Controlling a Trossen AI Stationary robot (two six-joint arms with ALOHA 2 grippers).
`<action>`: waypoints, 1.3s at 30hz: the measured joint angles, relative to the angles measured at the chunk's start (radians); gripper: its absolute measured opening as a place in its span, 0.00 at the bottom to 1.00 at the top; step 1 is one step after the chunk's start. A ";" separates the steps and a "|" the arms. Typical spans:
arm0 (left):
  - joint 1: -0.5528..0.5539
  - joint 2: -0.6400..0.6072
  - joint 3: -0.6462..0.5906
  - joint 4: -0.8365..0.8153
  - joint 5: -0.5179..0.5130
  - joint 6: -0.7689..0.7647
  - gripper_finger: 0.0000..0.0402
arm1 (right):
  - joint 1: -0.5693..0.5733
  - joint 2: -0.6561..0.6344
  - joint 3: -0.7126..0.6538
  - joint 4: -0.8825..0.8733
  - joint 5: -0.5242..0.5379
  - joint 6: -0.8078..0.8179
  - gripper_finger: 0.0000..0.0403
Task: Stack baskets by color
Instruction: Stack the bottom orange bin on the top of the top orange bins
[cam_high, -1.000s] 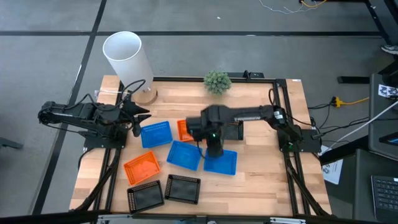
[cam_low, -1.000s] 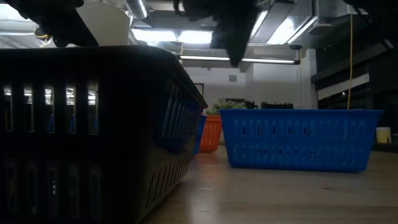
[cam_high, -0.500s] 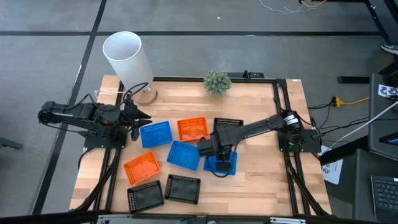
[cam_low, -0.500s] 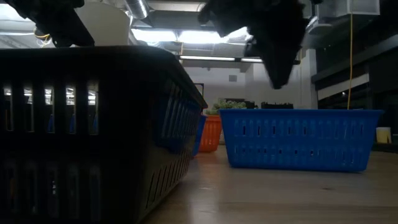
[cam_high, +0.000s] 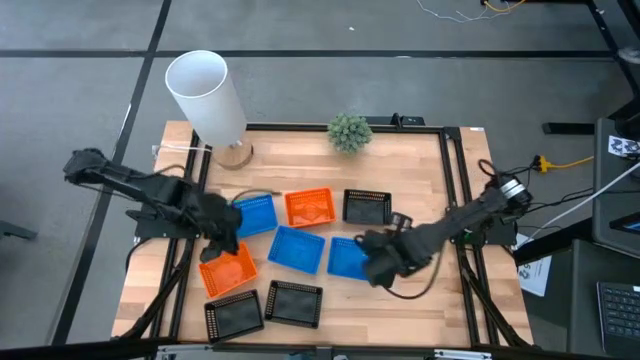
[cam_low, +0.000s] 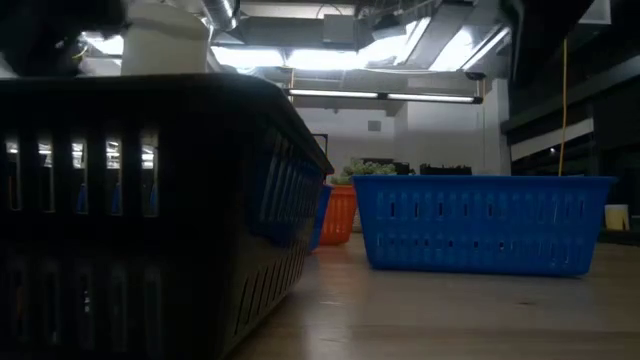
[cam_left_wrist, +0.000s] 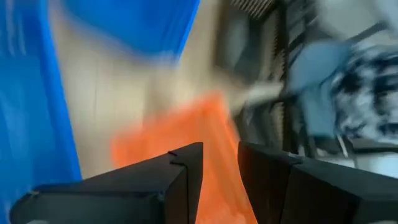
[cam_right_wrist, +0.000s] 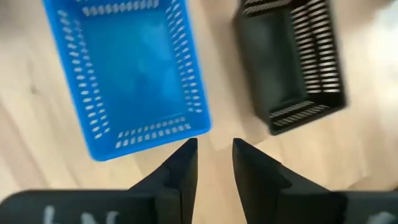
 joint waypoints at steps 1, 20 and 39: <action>-0.027 0.022 0.000 -0.036 0.000 -0.070 0.23 | 0.016 -0.015 -0.016 0.001 0.029 0.025 0.25; -0.458 0.243 0.167 -0.295 -0.327 -0.633 0.16 | 0.081 -0.071 -0.166 0.027 0.108 0.180 0.25; -0.455 0.356 0.163 -0.360 -0.383 -0.638 0.35 | 0.082 -0.071 -0.166 0.062 0.101 0.166 0.25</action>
